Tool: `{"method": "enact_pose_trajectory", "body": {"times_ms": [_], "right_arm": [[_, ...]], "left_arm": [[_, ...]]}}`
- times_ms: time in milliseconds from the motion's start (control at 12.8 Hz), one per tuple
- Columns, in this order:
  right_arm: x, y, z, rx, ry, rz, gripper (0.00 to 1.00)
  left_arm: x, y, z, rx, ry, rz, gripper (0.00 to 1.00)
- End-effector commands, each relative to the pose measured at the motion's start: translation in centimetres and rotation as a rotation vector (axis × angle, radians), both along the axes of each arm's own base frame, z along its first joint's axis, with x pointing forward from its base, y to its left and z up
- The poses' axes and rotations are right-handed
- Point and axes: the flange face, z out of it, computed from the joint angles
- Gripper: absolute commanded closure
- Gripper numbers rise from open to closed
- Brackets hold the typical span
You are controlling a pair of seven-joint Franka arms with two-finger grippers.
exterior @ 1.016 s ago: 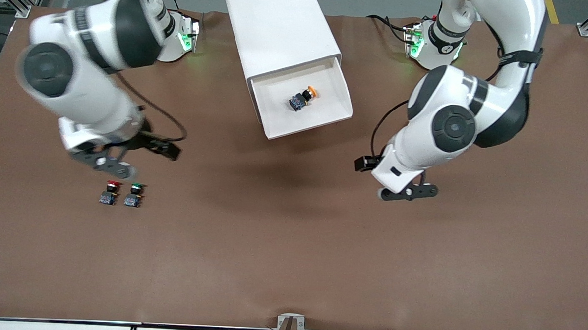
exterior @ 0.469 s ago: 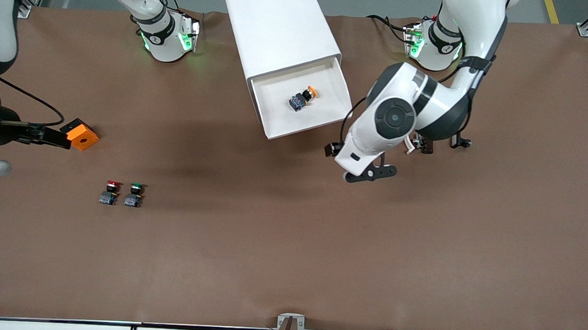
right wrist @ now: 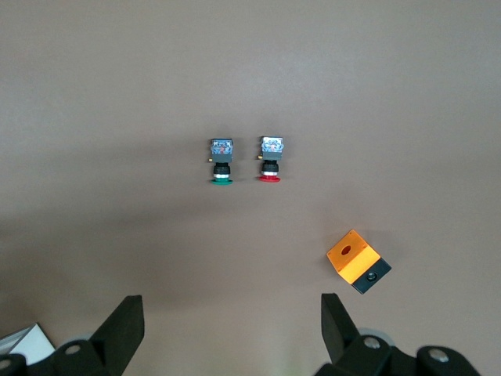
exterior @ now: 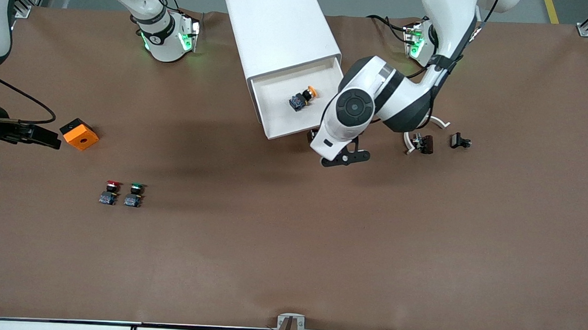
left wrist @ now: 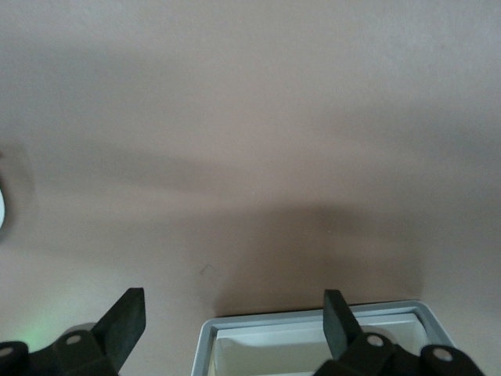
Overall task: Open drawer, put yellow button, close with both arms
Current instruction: 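Return the right gripper to rest while the left gripper reaches the drawer, then push the drawer shut into the cabinet with the left gripper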
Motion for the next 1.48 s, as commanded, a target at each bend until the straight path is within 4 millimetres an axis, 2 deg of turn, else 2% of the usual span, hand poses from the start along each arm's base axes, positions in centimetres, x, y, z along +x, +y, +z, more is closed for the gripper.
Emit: {"method": "enact_pose_trajectory", "body": {"times_ms": [0, 156, 312, 469, 625, 703, 1016, 1406], "right_arm": [[-0.9, 0.4, 1.4, 0.0, 0.008, 0.0, 0.0], [-2.1, 0.1, 3.5, 0.005, -0.013, 0.01, 0.0], [-4.2, -0.3, 5.9, 0.004, -0.007, -0.004, 0.0], [-6.6, -1.1, 7.2, 0.013, -0.009, -0.014, 0.0], [-9.5, -1.2, 7.4, 0.018, -0.033, -0.012, 0.0], [-10.2, -1.3, 7.5, 0.019, -0.063, -0.008, 0.0], [-12.5, -1.3, 8.7, 0.026, -0.092, -0.007, 0.0], [-12.5, -1.9, 9.1, 0.035, -0.111, -0.022, 0.0]], "left_arm": [[-1.8, -2.0, 0.0, -0.002, 0.005, 0.01, 0.0], [-3.9, -3.9, 0.2, -0.002, 0.026, 0.008, 0.0], [-5.8, -5.0, 0.3, 0.0, 0.046, -0.004, 0.0], [-7.8, -6.1, -0.2, 0.004, 0.068, -0.022, 0.0], [-9.8, -6.7, -0.8, -0.016, 0.136, -0.014, 0.0], [-10.4, -6.7, -0.7, -0.019, 0.157, -0.009, 0.0], [-13.6, -8.0, -0.1, 0.016, 0.203, -0.032, 0.0], [-15.5, -9.1, -0.8, 0.023, 0.241, -0.039, 0.0]]}}
